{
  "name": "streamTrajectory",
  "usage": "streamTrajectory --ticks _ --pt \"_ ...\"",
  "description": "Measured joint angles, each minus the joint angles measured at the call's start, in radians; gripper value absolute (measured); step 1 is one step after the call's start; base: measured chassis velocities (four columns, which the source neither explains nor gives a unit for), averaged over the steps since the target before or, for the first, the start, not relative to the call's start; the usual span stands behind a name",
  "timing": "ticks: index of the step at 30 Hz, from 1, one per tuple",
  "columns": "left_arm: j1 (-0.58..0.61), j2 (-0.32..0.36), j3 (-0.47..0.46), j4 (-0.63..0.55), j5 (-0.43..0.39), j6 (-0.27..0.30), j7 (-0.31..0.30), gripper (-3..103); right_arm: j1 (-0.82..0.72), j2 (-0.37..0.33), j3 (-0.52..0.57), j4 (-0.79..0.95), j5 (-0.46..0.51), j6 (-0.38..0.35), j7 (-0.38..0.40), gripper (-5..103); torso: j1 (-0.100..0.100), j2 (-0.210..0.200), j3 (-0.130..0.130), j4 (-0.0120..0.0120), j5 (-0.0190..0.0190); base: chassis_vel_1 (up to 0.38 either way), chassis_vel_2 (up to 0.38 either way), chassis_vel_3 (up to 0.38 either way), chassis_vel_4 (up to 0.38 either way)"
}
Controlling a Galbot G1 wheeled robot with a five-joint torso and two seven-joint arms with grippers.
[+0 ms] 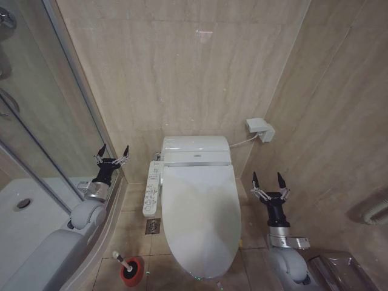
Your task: Open the toilet lid, clean the toilet bowl with a toilet brush, close the toilet lid, and flush.
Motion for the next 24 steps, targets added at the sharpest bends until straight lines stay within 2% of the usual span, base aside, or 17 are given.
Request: streamTrajectory --ticks 6,12,16,17,19,24 --pt "0.002 -0.003 0.002 0.002 0.000 0.000 0.000 100 0.000 0.004 0.000 -0.008 0.000 0.000 -0.002 100 0.000 0.000 0.000 -0.0003 -0.0001 -0.033 0.035 0.038 -0.034" --pt "0.019 -0.008 -0.010 0.000 0.003 -0.001 0.000 100 0.003 0.009 -0.007 -0.013 -0.006 0.000 -0.001 100 0.000 0.000 0.000 0.0004 0.0001 -0.155 0.148 0.161 -0.151" --pt "0.025 -0.005 -0.014 0.000 0.004 -0.005 0.002 100 0.004 0.010 -0.014 -0.013 -0.015 -0.002 0.003 100 0.001 0.000 0.000 0.0000 0.0000 -0.181 0.176 0.201 -0.179" --pt "0.026 -0.004 -0.015 0.001 0.004 -0.006 0.003 100 0.004 0.011 -0.016 -0.013 -0.019 -0.002 0.003 100 0.001 0.000 0.001 0.0005 0.0001 -0.146 0.161 0.114 -0.162" --pt "0.028 -0.004 -0.015 0.000 0.005 -0.007 0.004 100 0.004 0.013 -0.017 -0.014 -0.025 -0.003 0.004 100 0.001 0.000 0.000 -0.0003 -0.0002 -0.095 0.119 0.029 -0.020" --pt "0.023 -0.002 -0.006 0.003 0.005 -0.009 0.006 100 0.004 0.013 -0.018 -0.015 -0.028 -0.003 0.004 100 0.000 0.000 0.000 -0.0003 -0.0002 -0.024 0.009 0.000 -0.009"
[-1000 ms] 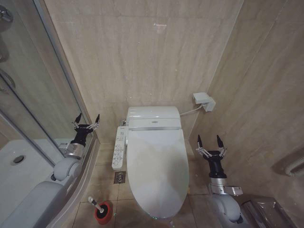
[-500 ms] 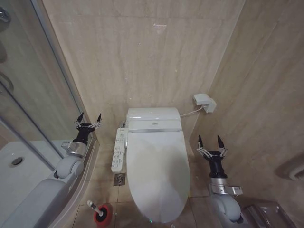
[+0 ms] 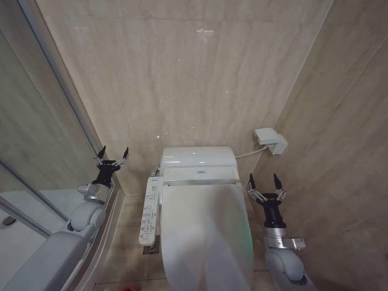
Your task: Open the toilet lid, clean the toilet bowl with a toilet brush, close the toilet lid, and flush.
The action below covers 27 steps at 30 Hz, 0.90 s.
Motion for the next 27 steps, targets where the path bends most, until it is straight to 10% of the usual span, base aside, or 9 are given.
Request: streamTrajectory --ticks 11,18,22,23,27 --pt "-0.095 -0.006 0.090 0.170 -0.007 -0.100 0.169 102 -0.017 0.004 0.011 0.003 0.001 0.006 -0.004 100 0.000 0.000 0.000 0.0002 0.0003 0.006 -0.014 -0.008 0.007" --pt "-0.173 -0.016 0.152 0.364 -0.143 -0.196 0.536 84 -0.023 0.022 0.010 0.006 -0.006 0.008 -0.008 100 0.000 0.000 0.000 0.0005 0.0000 0.000 0.000 0.000 0.000" --pt "-0.210 -0.029 0.172 0.435 -0.158 -0.221 0.639 84 -0.030 0.023 0.010 0.006 -0.010 0.012 -0.009 100 0.000 0.000 0.000 0.0004 0.0001 0.000 0.000 0.000 0.000" --pt "-0.223 -0.033 0.179 0.458 -0.151 -0.227 0.644 57 -0.034 0.023 0.011 0.006 -0.010 0.014 -0.010 100 0.000 0.000 0.000 0.0000 0.0001 0.000 0.000 0.000 0.000" --pt "-0.247 -0.045 0.192 0.515 -0.091 -0.229 0.569 57 -0.038 0.021 0.013 0.007 -0.011 0.019 -0.010 100 0.000 0.000 0.000 0.0002 0.0002 0.000 0.000 0.000 0.000"
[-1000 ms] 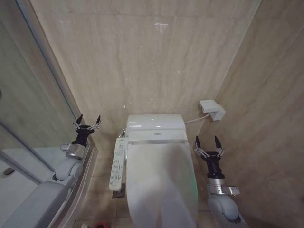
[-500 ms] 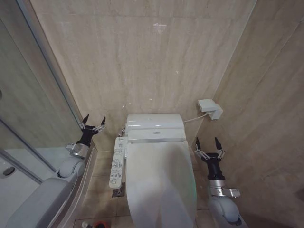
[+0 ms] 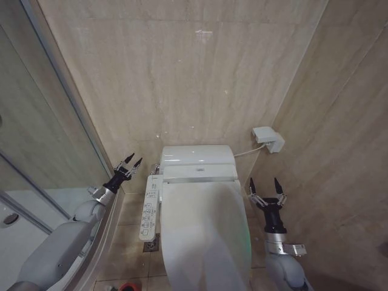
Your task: Open the toilet lid, clean the toilet bowl with a toilet brush, close the toilet lid, and flush.
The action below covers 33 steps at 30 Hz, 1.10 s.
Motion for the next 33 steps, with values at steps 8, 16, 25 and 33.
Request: streamTrajectory --ticks 8,16,25,33 --pt "-0.041 -0.040 0.035 0.118 0.028 -0.002 0.011 30 -0.005 0.012 0.000 0.006 -0.004 0.002 -0.001 100 0.000 0.000 0.000 0.0001 0.0000 0.000 0.000 0.000 0.000" --pt "-0.128 -0.065 0.098 0.253 0.055 -0.015 0.121 3 -0.005 0.019 0.000 0.003 -0.007 0.003 -0.001 100 0.000 0.000 0.000 0.0000 0.0000 0.000 0.000 0.000 0.000" --pt "-0.211 -0.085 0.131 0.362 0.072 -0.021 0.228 0 0.013 0.028 -0.010 -0.013 -0.009 0.000 0.000 100 0.000 0.000 0.000 -0.0002 -0.0001 0.000 0.000 0.000 0.000" --pt "-0.202 -0.119 0.121 0.418 0.084 -0.026 0.224 0 0.034 0.016 -0.030 -0.023 -0.008 -0.009 0.001 100 0.000 0.000 0.000 0.0001 -0.0001 0.000 0.000 0.000 0.000"
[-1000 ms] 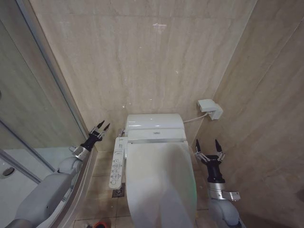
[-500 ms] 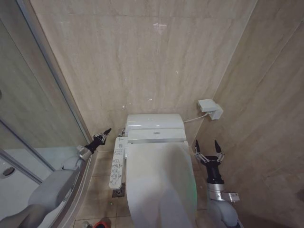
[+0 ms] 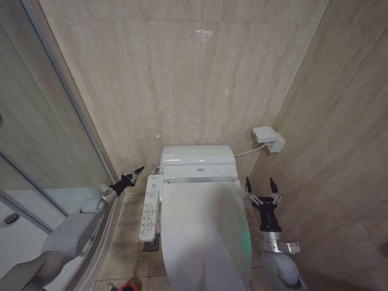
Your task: Open the toilet lid, clean the toilet bowl with a toilet brush, close the toilet lid, and flush.
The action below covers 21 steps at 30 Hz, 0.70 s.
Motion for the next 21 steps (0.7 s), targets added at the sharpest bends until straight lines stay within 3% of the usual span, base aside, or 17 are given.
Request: streamTrajectory --ticks 13,21 --pt "-0.040 -0.091 0.012 0.064 0.026 0.002 -0.017 0 0.006 -0.011 -0.005 -0.018 0.006 -0.003 0.000 100 0.000 0.000 0.000 0.0001 0.0003 0.000 0.000 0.000 0.000" --pt "-0.039 -0.085 0.013 0.069 0.038 0.001 0.017 0 0.013 -0.010 -0.007 -0.026 0.007 -0.006 0.000 100 0.000 0.000 0.000 0.0000 0.0003 0.000 0.000 0.000 0.000"
